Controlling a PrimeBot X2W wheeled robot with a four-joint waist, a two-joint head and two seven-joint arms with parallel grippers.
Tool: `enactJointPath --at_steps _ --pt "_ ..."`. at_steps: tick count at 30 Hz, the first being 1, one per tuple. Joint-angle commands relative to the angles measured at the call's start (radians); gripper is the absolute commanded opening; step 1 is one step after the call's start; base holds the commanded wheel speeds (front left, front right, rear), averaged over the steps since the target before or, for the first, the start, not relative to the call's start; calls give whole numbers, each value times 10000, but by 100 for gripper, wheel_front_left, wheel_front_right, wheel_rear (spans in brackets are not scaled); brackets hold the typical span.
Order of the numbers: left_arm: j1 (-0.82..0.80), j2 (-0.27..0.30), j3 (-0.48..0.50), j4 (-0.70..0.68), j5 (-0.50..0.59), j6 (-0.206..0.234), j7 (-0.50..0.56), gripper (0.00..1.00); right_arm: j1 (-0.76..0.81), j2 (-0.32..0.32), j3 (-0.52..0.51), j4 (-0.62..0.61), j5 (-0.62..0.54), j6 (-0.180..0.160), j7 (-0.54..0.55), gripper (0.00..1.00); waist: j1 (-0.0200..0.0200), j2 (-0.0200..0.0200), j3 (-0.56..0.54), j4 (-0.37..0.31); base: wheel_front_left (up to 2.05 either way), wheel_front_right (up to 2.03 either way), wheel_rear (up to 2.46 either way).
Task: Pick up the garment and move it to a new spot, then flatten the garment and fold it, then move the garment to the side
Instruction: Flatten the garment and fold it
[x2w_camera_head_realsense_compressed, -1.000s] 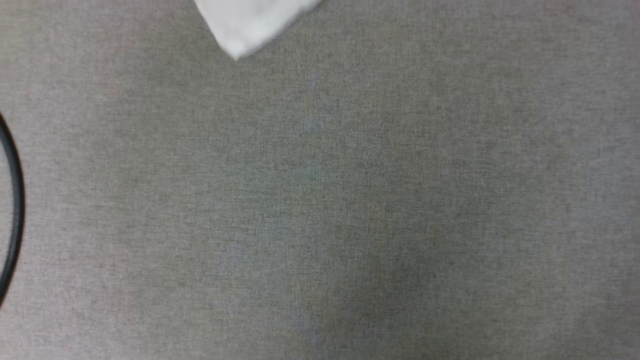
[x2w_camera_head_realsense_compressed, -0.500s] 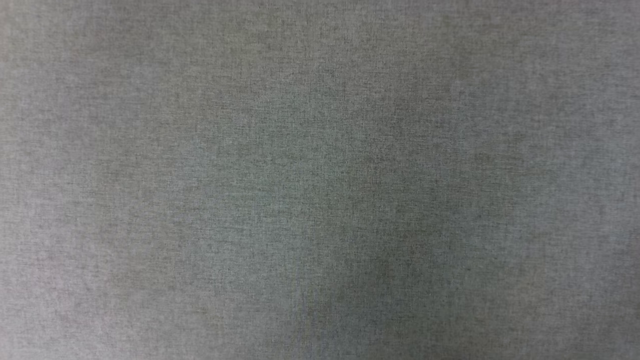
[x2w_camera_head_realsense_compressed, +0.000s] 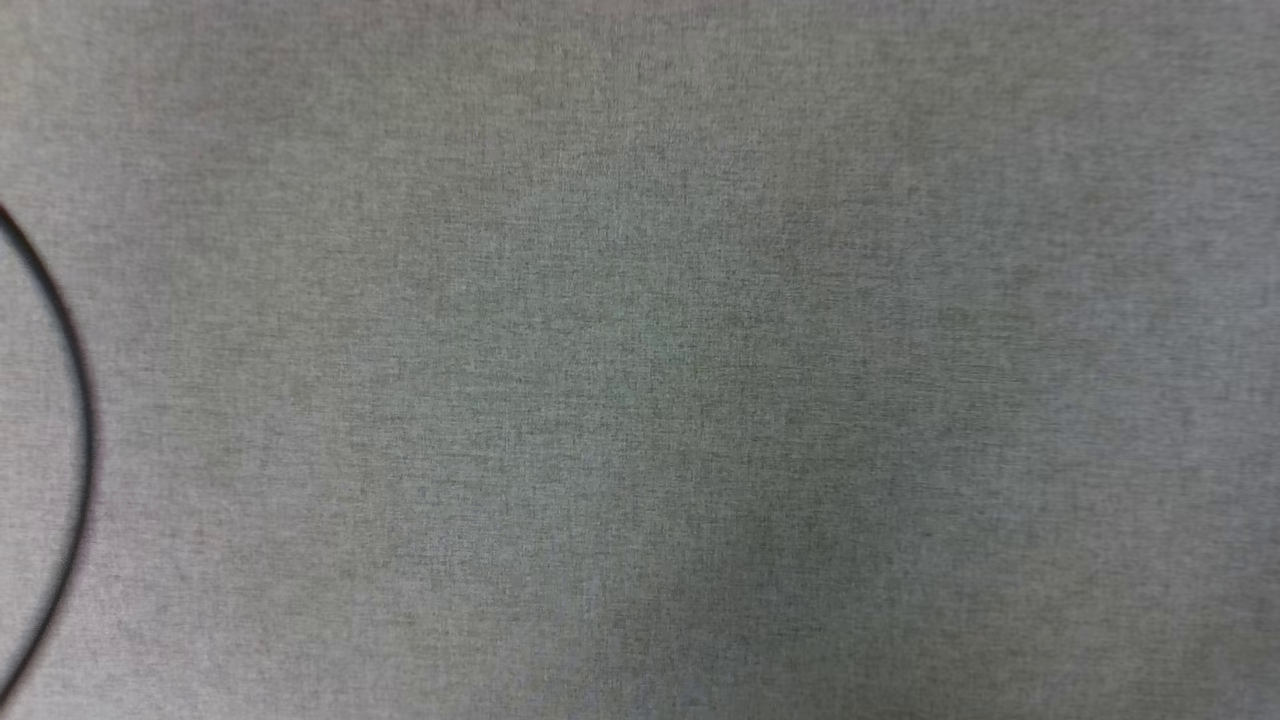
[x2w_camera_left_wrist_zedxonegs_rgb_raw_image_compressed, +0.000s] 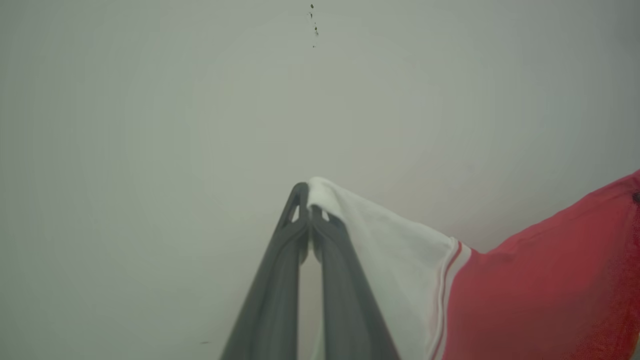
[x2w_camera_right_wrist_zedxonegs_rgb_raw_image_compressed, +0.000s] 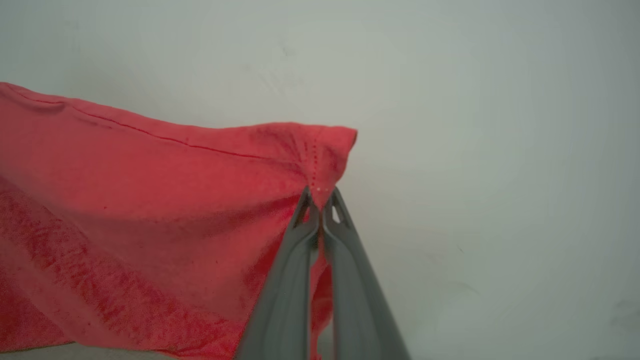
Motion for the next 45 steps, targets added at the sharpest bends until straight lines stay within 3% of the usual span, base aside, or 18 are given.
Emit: enactJointPath --at_steps 1,11,21,25,38,45 --pt "578 87 17 -196 -51 89 -100 0 436 -73 66 -87 204 -12 -141 0 -1 0 -155 -35 0 0 0" --pt "4477 635 162 -2134 -558 906 -356 0 3573 -598 809 -1310 1008 -12 -409 0 -1 0 -1142 -110 0 0 0" --pt "9134 1334 403 -4907 -1124 2362 -402 0 7045 -1194 1062 -3024 1361 -12 98 0 -1 0 -2490 -101 0 0 0" --pt "10923 1508 384 -5534 -1485 2711 -404 0 8402 -1268 882 -3454 1401 -10 276 0 -1 0 -3079 -33 0 0 0" --pt "15793 1478 -16 -6267 -2837 3205 -474 0 12114 -1046 380 -4120 1492 -10 598 0 -1 0 -4865 194 0 0 0" --pt "17535 1450 -461 -6307 -3571 2965 -267 0 13818 -1061 -104 -4360 1432 -12 680 0 -1 0 -5601 238 0 0 0"
